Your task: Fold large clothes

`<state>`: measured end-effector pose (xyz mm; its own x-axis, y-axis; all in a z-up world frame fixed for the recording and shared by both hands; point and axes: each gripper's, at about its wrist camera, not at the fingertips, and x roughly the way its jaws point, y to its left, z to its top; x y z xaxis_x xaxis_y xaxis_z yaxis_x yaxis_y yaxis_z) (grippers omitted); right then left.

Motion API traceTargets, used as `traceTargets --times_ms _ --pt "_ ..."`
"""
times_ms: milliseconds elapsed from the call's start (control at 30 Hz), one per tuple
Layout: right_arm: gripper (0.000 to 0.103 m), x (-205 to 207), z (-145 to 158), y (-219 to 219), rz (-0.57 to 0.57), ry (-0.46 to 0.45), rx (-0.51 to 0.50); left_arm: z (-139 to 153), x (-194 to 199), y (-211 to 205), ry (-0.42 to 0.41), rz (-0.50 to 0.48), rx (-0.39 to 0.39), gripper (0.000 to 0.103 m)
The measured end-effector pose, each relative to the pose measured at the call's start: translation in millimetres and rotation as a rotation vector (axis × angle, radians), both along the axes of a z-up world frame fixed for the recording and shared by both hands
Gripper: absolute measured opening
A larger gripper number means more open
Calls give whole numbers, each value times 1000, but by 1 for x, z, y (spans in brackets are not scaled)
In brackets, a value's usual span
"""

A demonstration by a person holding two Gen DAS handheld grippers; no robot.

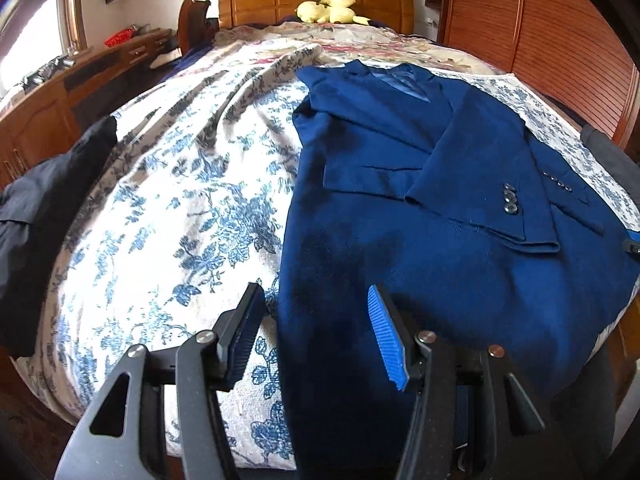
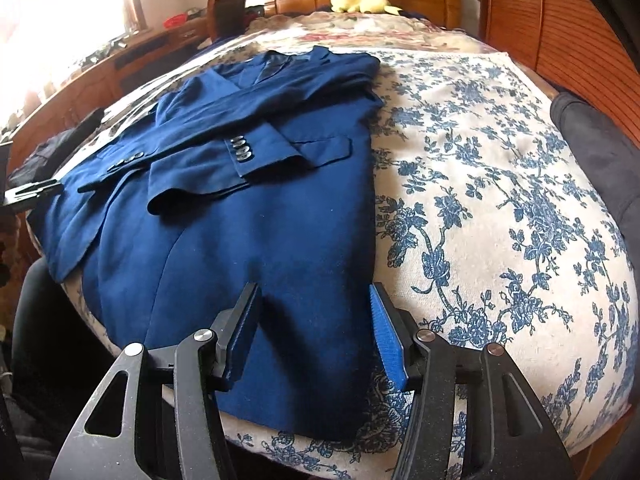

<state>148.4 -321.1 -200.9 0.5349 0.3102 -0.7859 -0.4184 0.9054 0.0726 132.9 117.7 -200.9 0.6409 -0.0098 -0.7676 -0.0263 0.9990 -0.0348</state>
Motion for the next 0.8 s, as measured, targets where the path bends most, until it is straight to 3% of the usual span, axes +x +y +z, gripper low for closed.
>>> traceTargets --times_ms 200,667,800 --pt "46 -6 12 6 10 0 33 -3 -3 4 -7 -30 -9 56" --pt "46 -2 7 10 -44 2 -62 0 -20 5 -6 -43 -5 57" --pt "46 4 1 -3 -62 37 -6 2 -30 2 -17 -57 -26 56"
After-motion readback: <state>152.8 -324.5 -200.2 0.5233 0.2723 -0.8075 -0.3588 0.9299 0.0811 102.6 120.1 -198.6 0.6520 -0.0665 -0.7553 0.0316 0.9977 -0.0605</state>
